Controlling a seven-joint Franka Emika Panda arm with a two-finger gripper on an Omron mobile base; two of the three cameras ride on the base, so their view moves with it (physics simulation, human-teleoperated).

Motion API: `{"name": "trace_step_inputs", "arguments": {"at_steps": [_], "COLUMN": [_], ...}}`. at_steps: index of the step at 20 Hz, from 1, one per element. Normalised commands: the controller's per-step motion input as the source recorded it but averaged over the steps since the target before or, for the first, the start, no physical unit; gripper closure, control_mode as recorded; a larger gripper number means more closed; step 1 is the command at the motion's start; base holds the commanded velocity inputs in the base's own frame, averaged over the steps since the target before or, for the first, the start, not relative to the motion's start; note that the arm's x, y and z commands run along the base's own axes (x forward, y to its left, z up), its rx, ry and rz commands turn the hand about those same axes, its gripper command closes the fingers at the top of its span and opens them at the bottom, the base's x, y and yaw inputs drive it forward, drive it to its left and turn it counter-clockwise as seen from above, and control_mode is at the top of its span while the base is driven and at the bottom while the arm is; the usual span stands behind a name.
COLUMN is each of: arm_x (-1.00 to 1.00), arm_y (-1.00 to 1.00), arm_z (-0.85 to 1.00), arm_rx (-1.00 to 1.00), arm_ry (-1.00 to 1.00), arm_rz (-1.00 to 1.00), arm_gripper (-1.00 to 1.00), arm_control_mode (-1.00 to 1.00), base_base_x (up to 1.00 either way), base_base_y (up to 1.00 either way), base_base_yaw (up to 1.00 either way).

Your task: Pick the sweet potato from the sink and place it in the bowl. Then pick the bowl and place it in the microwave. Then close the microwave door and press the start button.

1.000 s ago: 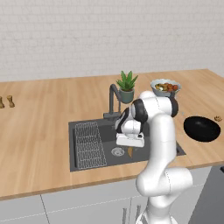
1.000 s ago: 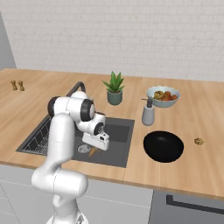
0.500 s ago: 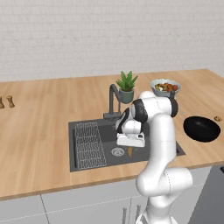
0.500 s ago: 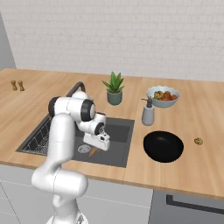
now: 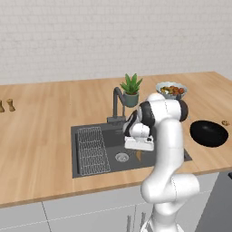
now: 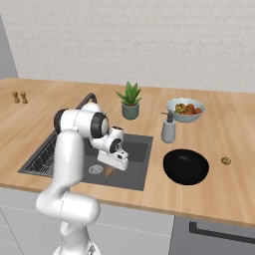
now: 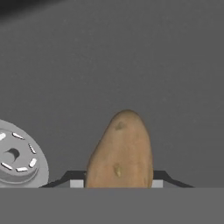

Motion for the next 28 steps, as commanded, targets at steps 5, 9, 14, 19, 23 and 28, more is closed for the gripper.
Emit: {"name": "trace_step_inputs", "arguments": {"at_steps": [5,9,14,19,23,28], "arm_x": [-0.31,-0.33,-0.45,-0.69,-0.68,-0.74], "arm_y": [-0.69,-0.55,-0.29,-0.29,-0.39,-0.69], "arm_z": [0.96,1.0,1.0,1.0,1.0,0.78], "arm_rx": [-0.04,-0.07,-0.1,-0.09,-0.06,0.0], "arm_ry": [-0.07,-0.03,-0.03,-0.09,-0.08,-0.02], "arm_rz": [0.0,-0.01,-0.03,-0.03,-0.06,-0.08], "arm_gripper": [1.0,1.0,1.0,1.0,1.0,1.0], "arm_control_mode": [-1.0,-1.0,-1.0,-1.0,-1.0,-1.0], "base_base_x": [0.0,0.0,0.0,0.0,0.0,0.0], "base_base_y": [0.0,0.0,0.0,0.0,0.0,0.0], "base_base_yaw": [0.0,0.0,0.0,0.0,0.0,0.0]}}
